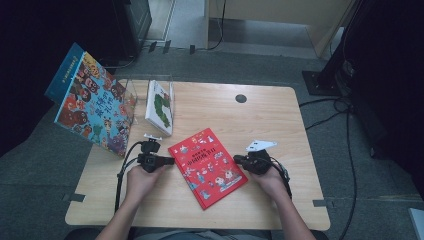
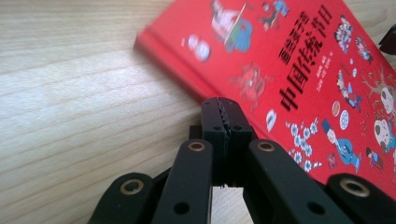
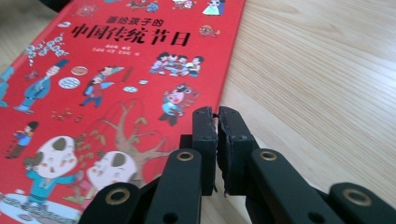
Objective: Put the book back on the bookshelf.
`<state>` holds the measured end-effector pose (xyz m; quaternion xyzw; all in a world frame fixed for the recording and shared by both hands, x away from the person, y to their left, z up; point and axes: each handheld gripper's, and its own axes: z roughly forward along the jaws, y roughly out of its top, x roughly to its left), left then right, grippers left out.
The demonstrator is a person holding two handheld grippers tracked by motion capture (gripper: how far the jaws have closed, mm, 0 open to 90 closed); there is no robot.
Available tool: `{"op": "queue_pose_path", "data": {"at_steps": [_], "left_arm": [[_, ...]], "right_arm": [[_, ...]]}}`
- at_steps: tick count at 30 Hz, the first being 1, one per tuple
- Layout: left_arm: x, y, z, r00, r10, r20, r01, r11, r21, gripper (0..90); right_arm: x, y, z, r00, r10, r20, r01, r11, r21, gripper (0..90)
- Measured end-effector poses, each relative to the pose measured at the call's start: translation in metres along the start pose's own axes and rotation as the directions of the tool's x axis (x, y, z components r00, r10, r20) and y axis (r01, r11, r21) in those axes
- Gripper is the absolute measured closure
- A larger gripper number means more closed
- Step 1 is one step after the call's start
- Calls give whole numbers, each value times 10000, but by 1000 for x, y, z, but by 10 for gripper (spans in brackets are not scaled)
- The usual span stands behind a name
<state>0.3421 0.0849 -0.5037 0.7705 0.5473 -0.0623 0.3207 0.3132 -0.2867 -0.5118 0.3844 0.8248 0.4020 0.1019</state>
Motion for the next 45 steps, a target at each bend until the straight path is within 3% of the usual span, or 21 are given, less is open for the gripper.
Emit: {"op": "queue_pose_path", "data": {"at_steps": [2,4,8,12,16,27,30,35,40,45], "left_arm": [[-3,2,3,10000,70,-7,-70,10000,2,900],[-8,5,5,9987,452,-221,-449,9989,127,900],[-11,9,9,9981,558,-245,-555,9984,113,900],[-10,12,9,9993,276,252,-275,9996,-61,900],[-11,16,10,9987,505,8,-505,9987,-43,900],[-8,21,12,9994,342,100,-342,9994,-74,898],[-6,23,9,9992,372,156,-379,9984,426,854],[-10,19,2,9983,492,298,-505,9977,447,889],[-15,10,8,9970,686,371,-710,9952,677,899],[-14,9,10,9972,667,329,-682,9967,442,894]], "right_arm": [[-2,-2,-2,9999,68,113,-68,10000,70,872],[-1,-5,-3,9999,61,121,-62,9999,151,872],[3,-9,-2,9998,23,200,-29,9996,277,892],[6,-11,-3,9994,133,328,-140,9997,205,900],[11,-14,-4,9995,159,279,-164,9997,174,900],[20,-18,-7,9995,106,311,-113,9997,226,900],[20,-19,-7,9994,180,293,-185,9997,160,900],[19,-19,-5,9990,138,417,-144,9998,146,899],[19,-18,-4,9987,247,445,-254,9996,151,900],[22,-18,-5,9987,307,402,-316,9993,223,900]]}}
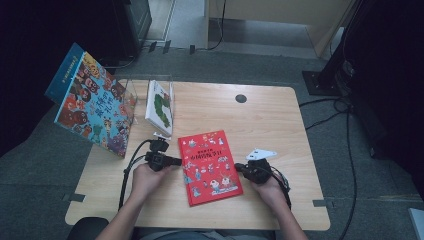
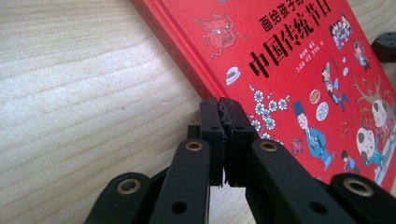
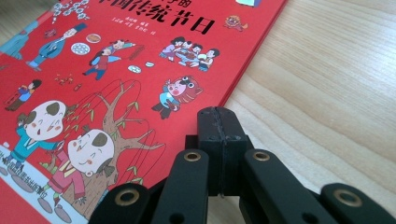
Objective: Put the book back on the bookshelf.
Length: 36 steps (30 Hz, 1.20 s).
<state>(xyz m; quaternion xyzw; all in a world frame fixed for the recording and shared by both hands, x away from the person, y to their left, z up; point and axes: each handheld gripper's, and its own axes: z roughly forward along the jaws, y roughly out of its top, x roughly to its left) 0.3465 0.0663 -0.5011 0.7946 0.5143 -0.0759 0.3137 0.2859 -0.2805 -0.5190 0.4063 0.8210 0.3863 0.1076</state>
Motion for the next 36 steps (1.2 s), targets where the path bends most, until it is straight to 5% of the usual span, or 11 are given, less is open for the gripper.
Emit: {"op": "queue_pose_path", "data": {"at_steps": [4,15,23,28,36], "left_arm": [[4,0,2,9992,-272,304,278,9994,-191,891],[1,-3,3,9998,197,-17,-198,9986,-488,871],[3,-6,2,9992,95,376,-79,9991,-413,857],[-5,-6,2,9988,489,-81,-492,9979,-423,870],[-1,-6,4,9992,-349,208,358,9984,-447,879]], "right_arm": [[0,-1,-1,9999,57,-137,-56,10000,61,900],[-2,-1,0,9999,70,-91,-70,10000,-35,888],[-6,2,0,9993,343,-152,-346,9993,-141,849],[-6,8,0,9976,689,-96,-692,9969,-376,823],[-7,19,6,9953,948,-205,-952,9953,-194,763]]}}
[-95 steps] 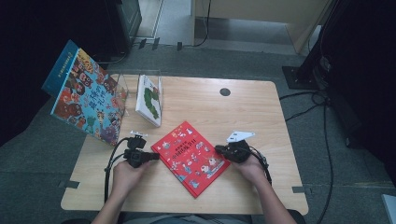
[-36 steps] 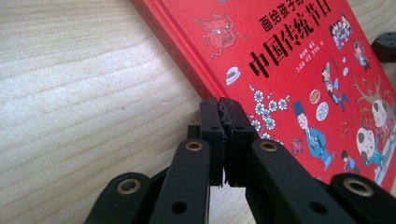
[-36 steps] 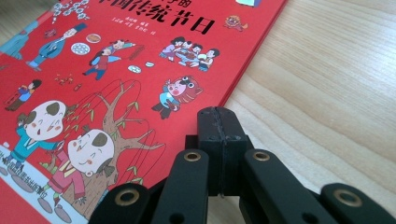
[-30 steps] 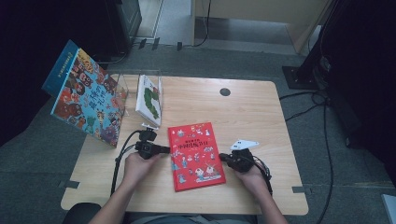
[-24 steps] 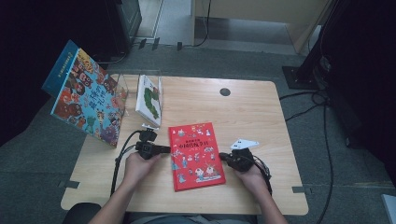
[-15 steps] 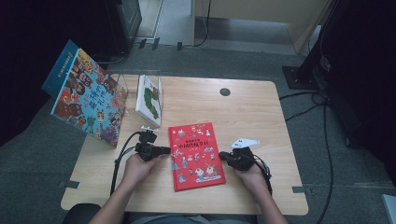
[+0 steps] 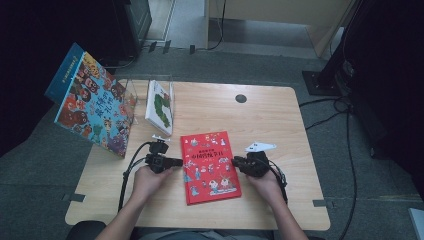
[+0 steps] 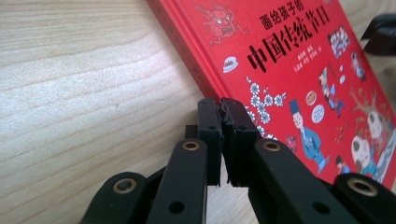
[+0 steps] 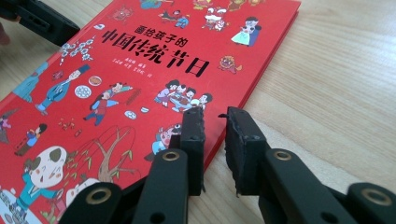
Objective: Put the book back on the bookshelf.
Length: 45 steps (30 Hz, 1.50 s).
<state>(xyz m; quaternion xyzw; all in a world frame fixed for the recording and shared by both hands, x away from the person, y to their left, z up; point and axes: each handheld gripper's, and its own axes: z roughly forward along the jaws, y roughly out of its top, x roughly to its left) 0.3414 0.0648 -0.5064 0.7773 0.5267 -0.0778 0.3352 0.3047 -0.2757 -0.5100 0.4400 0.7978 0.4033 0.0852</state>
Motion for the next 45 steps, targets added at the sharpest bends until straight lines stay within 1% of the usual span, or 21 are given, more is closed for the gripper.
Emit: {"op": "queue_pose_path", "data": {"at_steps": [2,4,6,7,10,13,16,18,20,21,22,25,29,31,33,35,36,37,38,42,45], "left_arm": [[0,1,1,10000,4,-3,-4,10000,10,881],[-1,1,1,10000,35,-25,-35,10000,-8,881],[-1,1,1,10000,-20,-11,20,10000,-26,880],[-1,0,1,10000,-50,12,50,10000,-18,880],[-1,-1,0,10000,-12,81,11,10000,73,880],[-3,-3,0,10000,24,54,-24,10000,27,895],[-7,-4,0,9997,129,-195,-131,9999,-96,900],[-7,-6,0,9999,32,-150,-33,10000,-77,900],[-7,-7,1,10000,-21,-57,20,10000,-41,900],[-8,-7,1,10000,-57,-37,57,10000,-68,900],[-9,-8,2,10000,-73,-30,73,10000,-67,900],[-10,-9,2,9999,-85,-82,84,9999,-149,900],[-10,-11,2,9997,-207,-99,205,9994,-272,900],[-10,-11,2,9997,-233,-104,230,9993,-286,900],[-10,-12,2,9995,-316,-56,314,9990,-313,900],[-10,-13,3,9992,-407,-37,406,9984,-386,900],[-10,-13,3,9992,-408,-50,406,9984,-392,900],[-10,-13,3,9992,-402,-42,401,9984,-389,900],[-10,-13,3,9991,-423,-12,422,9984,-377,900],[-10,-13,3,9991,-411,69,413,9986,-325,900],[-10,-12,3,9991,-423,98,426,9987,-277,900]], "right_arm": [[-3,2,2,9989,415,-198,-410,9988,249,733],[-5,4,4,9939,1009,-436,-988,9940,475,712],[-8,8,5,9880,1457,-507,-1413,9866,813,718],[-9,11,6,9866,1569,-455,-1520,9836,975,715],[-14,19,10,9750,2170,-485,-2074,9661,1537,684],[-21,25,14,9555,2875,-666,-2689,9410,2057,674],[-23,32,17,9468,3159,-610,-2911,9217,2563,678],[-24,37,19,9426,3315,-411,-3068,9079,2856,678],[-25,41,21,9326,3599,-262,-3355,8915,3044,681],[-27,42,21,9290,3690,-259,-3439,8873,3073,682],[-28,43,22,9231,3841,-202,-3592,8797,3115,685],[-30,46,23,9166,3996,-131,-3742,8688,3242,687],[-30,49,24,9125,4090,-65,-3818,8573,3453,681],[-30,51,24,9067,4218,-6,-3940,8476,3554,682],[-30,52,24,9054,4245,16,-3962,8437,3622,683],[-32,54,23,8995,4369,-12,-4052,8353,3715,692],[-32,54,23,9002,4355,-41,-4022,8349,3757,701],[-31,56,21,9030,4296,-71,-3959,8384,3746,703],[-31,58,19,9025,4305,-108,-3959,8392,3729,704],[-27,69,9,9144,4041,-229,-3695,8565,3605,708],[-24,78,3,9206,3894,-300,-3535,8633,3602,708]]}}
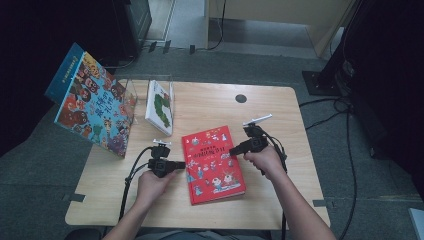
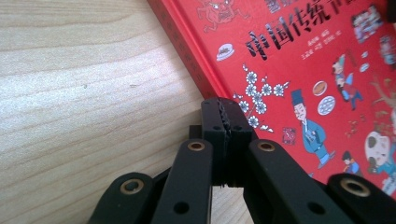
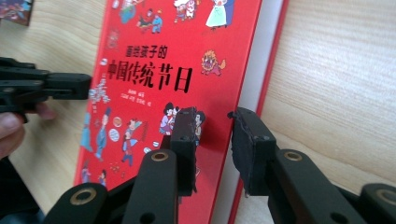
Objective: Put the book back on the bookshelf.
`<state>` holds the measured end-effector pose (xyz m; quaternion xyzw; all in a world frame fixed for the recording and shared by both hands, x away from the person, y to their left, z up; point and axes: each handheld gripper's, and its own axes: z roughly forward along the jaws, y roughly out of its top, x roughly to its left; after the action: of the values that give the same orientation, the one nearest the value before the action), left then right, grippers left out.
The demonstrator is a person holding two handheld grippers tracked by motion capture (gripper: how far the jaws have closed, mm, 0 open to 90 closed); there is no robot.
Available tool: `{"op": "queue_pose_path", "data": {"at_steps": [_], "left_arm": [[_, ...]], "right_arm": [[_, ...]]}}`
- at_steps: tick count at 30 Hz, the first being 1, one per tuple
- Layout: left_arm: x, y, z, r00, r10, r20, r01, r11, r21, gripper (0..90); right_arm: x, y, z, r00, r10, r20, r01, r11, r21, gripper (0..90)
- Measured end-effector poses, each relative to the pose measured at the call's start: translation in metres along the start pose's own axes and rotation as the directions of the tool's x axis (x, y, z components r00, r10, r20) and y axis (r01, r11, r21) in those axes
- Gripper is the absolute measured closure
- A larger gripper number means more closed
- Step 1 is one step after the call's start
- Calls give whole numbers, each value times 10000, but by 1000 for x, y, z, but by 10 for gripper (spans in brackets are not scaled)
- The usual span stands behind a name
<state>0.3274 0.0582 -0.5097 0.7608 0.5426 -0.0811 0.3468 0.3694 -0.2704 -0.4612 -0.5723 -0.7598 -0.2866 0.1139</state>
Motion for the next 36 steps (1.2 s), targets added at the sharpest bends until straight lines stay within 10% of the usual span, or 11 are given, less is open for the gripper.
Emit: {"op": "queue_pose_path", "data": {"at_steps": [12,27,36], "left_arm": [[1,2,0,10000,15,77,-16,9999,122,900],[3,2,0,9998,-14,179,11,9999,150,900],[1,4,-1,9992,202,352,-210,9996,212,811]], "right_arm": [[43,19,-21,9953,-971,-58,971,9953,-12,723],[107,55,-3,9750,-2216,-153,2221,9736,518,786],[112,66,-5,9758,-2184,32,2166,9693,1166,825]]}}
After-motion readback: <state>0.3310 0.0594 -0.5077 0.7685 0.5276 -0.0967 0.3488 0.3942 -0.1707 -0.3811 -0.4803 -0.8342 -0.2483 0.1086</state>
